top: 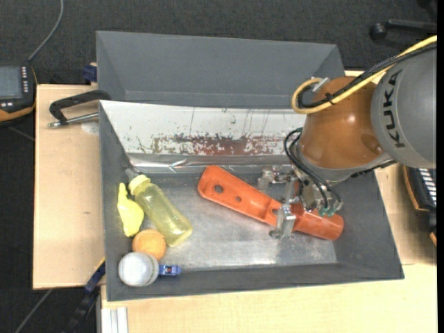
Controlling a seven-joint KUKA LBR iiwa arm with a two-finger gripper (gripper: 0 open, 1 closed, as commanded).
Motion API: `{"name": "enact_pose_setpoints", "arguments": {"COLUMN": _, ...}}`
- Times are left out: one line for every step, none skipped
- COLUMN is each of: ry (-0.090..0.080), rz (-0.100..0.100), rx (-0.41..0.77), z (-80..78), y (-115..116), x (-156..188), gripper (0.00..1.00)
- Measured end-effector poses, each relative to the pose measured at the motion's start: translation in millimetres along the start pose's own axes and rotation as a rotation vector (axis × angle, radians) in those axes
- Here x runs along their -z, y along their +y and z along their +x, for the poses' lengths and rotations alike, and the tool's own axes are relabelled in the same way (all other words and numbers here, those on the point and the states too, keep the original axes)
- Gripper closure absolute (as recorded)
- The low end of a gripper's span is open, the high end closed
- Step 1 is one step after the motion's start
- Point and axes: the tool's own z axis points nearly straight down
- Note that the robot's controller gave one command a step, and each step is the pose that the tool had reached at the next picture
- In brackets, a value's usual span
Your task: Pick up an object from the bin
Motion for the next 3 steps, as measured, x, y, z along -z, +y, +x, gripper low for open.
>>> {"name": "enact_pose_setpoints", "arguments": {"ry": -0.004, "rz": -0.001, "rx": -0.066, "z": -5.8, "y": -4, "x": -32, "gripper": 0.0}}
{"name": "enact_pose_setpoints", "arguments": {"ry": -0.001, "rz": -0.001, "rx": 0.056, "z": 3.4, "y": -1, "x": -75, "gripper": 1.0}}
{"name": "enact_pose_setpoints", "arguments": {"ry": -0.001, "rz": -0.001, "rx": 0.055, "z": 3.5, "y": -1, "x": -75, "gripper": 1.0}}
